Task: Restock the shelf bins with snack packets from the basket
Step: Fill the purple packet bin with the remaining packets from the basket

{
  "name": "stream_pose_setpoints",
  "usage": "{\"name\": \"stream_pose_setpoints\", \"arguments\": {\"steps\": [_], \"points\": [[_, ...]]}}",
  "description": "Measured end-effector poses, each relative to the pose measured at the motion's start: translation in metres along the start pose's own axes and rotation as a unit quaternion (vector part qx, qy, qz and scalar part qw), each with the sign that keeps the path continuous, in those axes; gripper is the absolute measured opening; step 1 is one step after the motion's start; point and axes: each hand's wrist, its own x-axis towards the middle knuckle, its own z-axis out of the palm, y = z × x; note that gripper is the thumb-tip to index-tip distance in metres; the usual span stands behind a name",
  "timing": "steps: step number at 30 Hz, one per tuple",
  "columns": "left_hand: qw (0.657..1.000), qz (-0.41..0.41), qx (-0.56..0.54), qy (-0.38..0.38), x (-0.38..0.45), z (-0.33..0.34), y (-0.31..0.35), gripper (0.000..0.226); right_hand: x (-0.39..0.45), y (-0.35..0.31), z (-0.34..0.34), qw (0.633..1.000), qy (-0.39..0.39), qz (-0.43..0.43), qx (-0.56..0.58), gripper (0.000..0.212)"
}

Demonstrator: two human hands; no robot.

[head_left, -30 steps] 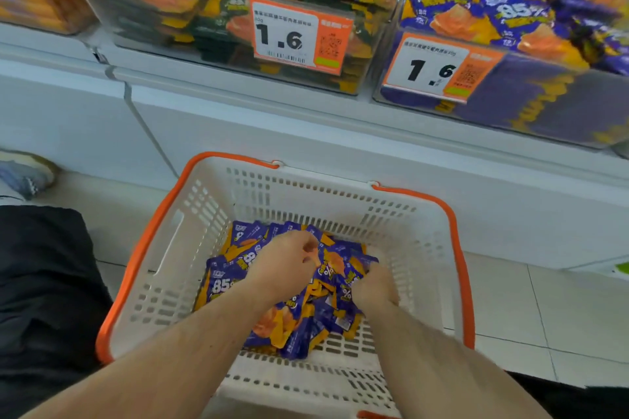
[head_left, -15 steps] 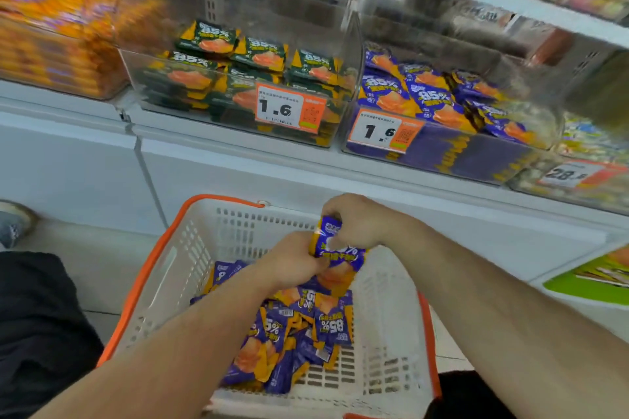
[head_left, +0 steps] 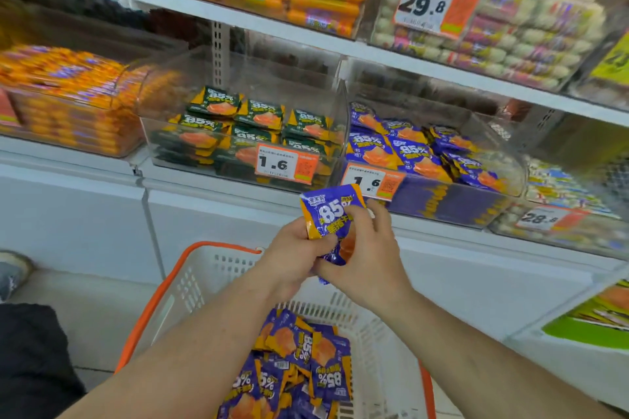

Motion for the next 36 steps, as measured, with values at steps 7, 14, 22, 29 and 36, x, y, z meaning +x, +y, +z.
{"name": "stream_pose_setpoints", "arguments": {"steps": [7,14,22,29,36], "points": [[0.999,0.050,0.001,0.005,0.020,0.028,0.046,0.025,0.023,-0.003,-0.020,0.993,0.091,0.026,0.073,0.091],[0.803,0.393,0.413,0.174,0.098,0.033,0.090,0.028,0.082,0.031,-0.071,0.984,0.157,0.070,0.049,0.080],[0.794,0.197,0.565,0.108,0.173,0.048,0.106,0.039,0.197,0.083,-0.099,0.981,0.125,0.147,-0.023,0.072],[0.807,0.214,0.537,0.123,0.171,0.047,0.104,0.042,0.278,0.104,-0.080,0.975,0.025,0.184,-0.121,0.077],[0.803,0.213,0.540,0.136,0.171,0.048,0.101,0.042,0.315,0.131,-0.065,0.955,-0.071,0.175,-0.228,0.071]]}}
